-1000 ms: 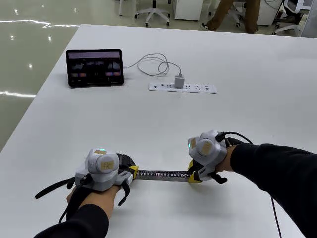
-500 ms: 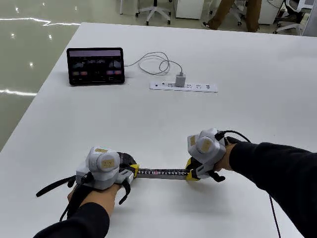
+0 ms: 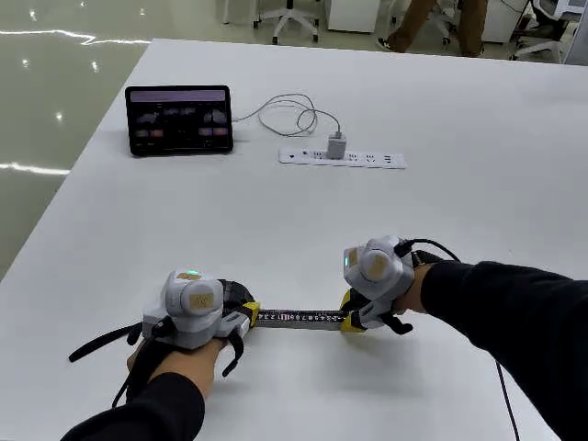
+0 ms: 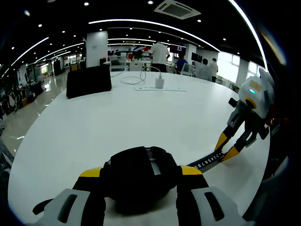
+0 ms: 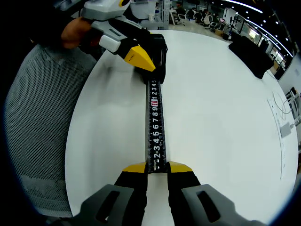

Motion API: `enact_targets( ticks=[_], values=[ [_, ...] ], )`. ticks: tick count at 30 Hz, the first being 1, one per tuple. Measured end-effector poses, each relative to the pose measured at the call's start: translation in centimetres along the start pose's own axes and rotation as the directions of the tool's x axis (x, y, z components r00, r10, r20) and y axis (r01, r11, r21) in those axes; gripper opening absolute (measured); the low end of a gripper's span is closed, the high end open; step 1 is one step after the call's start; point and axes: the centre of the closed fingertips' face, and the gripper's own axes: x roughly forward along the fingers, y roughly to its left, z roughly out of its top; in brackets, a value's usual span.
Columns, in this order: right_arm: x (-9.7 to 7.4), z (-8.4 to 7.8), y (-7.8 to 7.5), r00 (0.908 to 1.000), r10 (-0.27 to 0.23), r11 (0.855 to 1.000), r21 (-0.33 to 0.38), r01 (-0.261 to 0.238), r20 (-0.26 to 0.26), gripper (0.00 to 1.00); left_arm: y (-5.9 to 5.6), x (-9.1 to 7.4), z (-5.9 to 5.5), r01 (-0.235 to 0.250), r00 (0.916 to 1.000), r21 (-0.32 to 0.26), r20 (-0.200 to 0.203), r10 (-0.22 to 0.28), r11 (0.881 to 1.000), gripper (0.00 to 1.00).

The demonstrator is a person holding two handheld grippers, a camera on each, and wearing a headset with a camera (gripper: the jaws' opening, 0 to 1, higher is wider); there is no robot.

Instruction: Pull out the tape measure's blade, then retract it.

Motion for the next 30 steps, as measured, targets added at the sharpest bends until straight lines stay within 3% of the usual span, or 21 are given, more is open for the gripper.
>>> enact_targets(
  ticks=[30],
  values=[
    [0.7,1.5,-0.2,0.9998,-0.005,1.0,0.029,0.005,0.017,0.12,0.0,0.0,0.0,0.002,1.0,0.002,-0.002,-0.002,1.0,0.56]
  ],
)
